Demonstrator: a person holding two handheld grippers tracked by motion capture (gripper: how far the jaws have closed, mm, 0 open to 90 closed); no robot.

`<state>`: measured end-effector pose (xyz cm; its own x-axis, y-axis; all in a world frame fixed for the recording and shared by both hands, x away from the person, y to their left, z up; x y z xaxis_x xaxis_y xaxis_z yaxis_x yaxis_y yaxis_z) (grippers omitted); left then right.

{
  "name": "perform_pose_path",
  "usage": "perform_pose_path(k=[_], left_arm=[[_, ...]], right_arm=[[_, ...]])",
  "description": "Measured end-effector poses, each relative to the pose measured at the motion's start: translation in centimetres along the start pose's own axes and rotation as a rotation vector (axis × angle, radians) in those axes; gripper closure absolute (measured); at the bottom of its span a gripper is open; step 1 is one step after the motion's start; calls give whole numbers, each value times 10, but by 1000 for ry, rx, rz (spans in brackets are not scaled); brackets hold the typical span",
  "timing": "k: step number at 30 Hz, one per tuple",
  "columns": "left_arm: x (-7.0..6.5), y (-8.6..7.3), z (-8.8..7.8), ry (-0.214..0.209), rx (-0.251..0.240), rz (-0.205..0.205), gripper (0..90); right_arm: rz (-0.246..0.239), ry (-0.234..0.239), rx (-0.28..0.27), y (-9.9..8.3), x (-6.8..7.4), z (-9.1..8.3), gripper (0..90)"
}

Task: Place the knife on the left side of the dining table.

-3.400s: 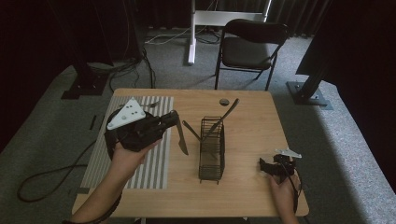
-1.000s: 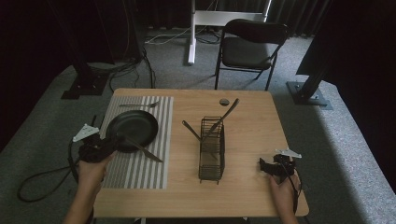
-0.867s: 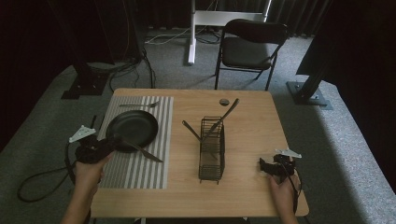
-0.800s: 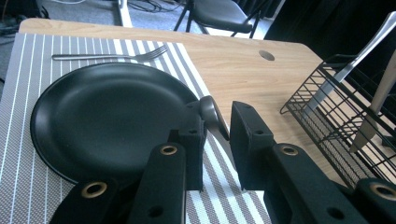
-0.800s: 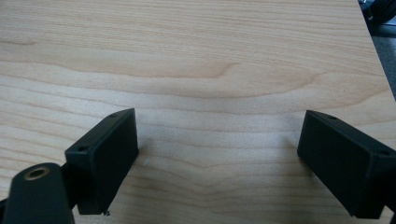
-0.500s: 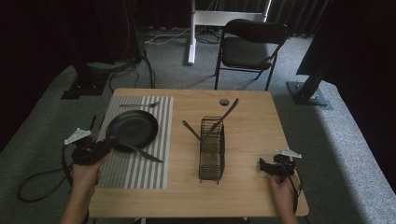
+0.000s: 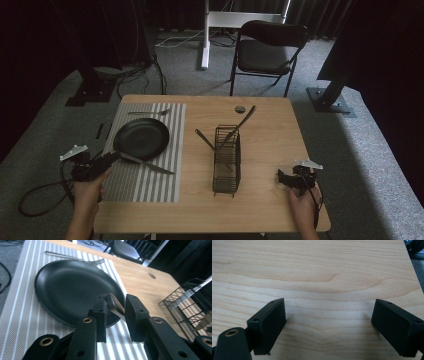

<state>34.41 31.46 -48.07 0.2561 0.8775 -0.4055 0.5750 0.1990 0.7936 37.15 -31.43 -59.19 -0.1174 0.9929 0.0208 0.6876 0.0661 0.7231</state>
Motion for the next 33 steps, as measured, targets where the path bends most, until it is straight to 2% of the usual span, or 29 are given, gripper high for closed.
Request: perform_pose_path(k=[4,12,20,25,33], left_arm=[[9,-5,2,4,2,-32,708],[24,-16,8,44,15,-72,673],[37,-28,11,44,19,-124,665],[43,-34,13,57,39,-133,661],[56,-45,20,55,69,-206,661]], right_arm=[[2,0,-1,0,0,0,115],[2,0,0,0,0,0,115],[1,0,-1,0,0,0,115],[1,0,0,0,0,0,115],[2,0,-1,0,0,0,115]])
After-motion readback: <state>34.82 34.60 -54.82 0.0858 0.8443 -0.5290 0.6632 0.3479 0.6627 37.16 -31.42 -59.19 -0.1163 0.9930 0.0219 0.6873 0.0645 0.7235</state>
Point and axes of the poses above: each handheld gripper's, and its own axes: z roughly forward along the jaws, y roughly out of its top, x roughly to its left, the point moved 6 cm from there along z, roughly forward along the jaws, and after that the axes turned 1 degree about z, right-handed, at the moved point
